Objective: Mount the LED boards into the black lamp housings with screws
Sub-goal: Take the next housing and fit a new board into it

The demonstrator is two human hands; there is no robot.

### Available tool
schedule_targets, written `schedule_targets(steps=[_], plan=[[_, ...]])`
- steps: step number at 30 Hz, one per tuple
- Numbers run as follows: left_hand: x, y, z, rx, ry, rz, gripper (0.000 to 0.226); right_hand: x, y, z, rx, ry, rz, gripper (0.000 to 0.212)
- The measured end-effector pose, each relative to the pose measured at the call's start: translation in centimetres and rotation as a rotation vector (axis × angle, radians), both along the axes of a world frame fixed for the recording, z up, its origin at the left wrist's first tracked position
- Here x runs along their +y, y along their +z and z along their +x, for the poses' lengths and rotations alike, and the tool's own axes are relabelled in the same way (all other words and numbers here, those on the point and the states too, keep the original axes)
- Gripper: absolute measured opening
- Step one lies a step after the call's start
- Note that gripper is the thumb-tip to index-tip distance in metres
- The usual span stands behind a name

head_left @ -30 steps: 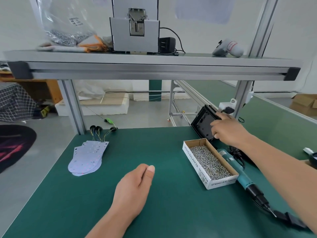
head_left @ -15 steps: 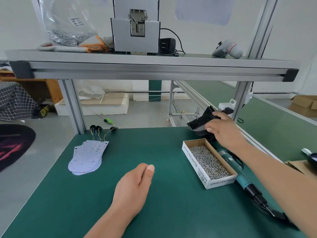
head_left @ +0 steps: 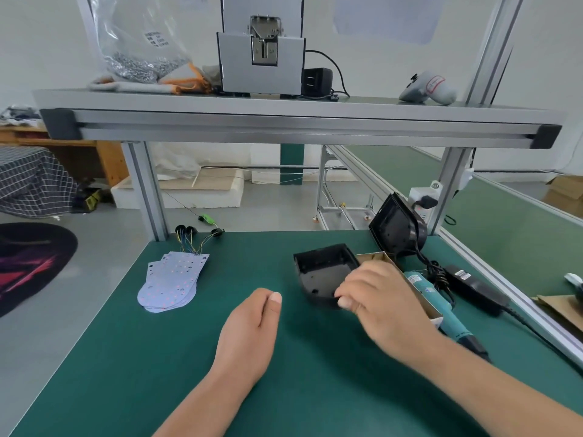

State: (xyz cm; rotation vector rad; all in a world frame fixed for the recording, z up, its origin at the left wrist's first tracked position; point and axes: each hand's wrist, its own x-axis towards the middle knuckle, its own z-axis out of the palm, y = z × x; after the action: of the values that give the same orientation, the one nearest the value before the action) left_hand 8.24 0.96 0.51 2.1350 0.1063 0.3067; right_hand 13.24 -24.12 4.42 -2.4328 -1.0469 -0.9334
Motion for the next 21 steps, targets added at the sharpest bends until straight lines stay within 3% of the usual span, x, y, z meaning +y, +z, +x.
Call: schedule_targets(steps=[6,14,21], plan=[[0.1,-0.2,0.5,-0.052,0.098,-0.02,0.018,2.2,-1.4,-6.6,-0.048,0.134,-0.151,0.012],[-0.1,0.3,0.1,0.086,0.028,-0.005,0.037,3.1,0.5,-8.8,0.018,0.251,-0.37,0.026],[0.0,0.7,-0.2,0.151,-0.059,-0.05,0.054,2.3,1.8,-8.0,0.296,0.485,-0.372,0.022]])
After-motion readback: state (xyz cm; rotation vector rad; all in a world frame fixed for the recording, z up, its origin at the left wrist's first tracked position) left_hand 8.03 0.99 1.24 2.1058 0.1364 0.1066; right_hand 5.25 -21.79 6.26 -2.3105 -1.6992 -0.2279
